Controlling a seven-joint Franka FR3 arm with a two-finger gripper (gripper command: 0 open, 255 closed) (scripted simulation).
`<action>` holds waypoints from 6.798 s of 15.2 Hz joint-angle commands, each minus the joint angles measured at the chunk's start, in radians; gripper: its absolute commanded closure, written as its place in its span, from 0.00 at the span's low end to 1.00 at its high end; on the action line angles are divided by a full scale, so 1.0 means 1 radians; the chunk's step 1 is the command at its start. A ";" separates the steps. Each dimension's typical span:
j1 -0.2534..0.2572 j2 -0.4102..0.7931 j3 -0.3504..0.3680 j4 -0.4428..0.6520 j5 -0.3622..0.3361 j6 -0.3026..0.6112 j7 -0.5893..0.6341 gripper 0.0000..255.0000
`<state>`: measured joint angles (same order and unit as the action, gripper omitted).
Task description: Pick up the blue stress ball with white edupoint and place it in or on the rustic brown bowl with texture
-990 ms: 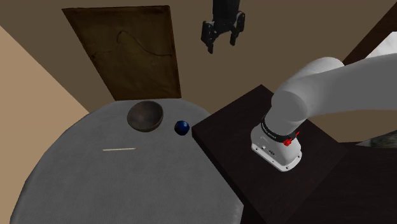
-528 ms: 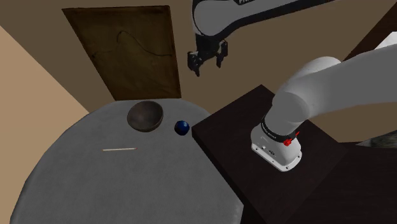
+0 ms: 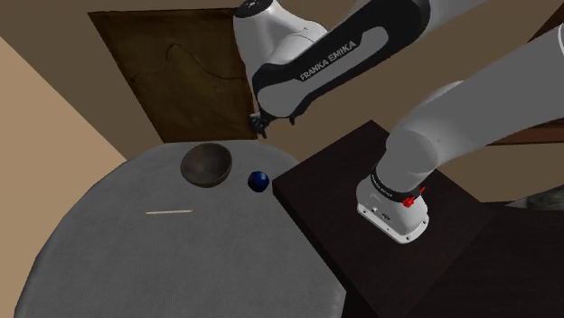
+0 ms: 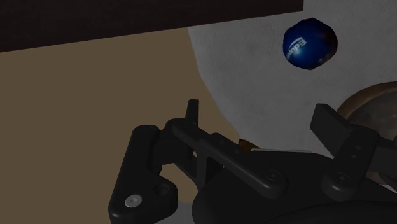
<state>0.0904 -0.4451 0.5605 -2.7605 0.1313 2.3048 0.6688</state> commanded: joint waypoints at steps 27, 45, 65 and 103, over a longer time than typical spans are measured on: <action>0.083 1.019 -0.039 0.381 -1.143 0.191 1.122 0.00; 0.051 0.958 0.004 0.353 -1.082 0.174 1.075 1.00; -0.117 0.621 0.239 0.263 -0.682 0.078 0.766 1.00; 0.142 1.169 0.076 0.999 -0.885 -0.244 0.786 1.00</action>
<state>0.2294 0.7158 0.6406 -1.7623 -0.7478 2.0551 1.4505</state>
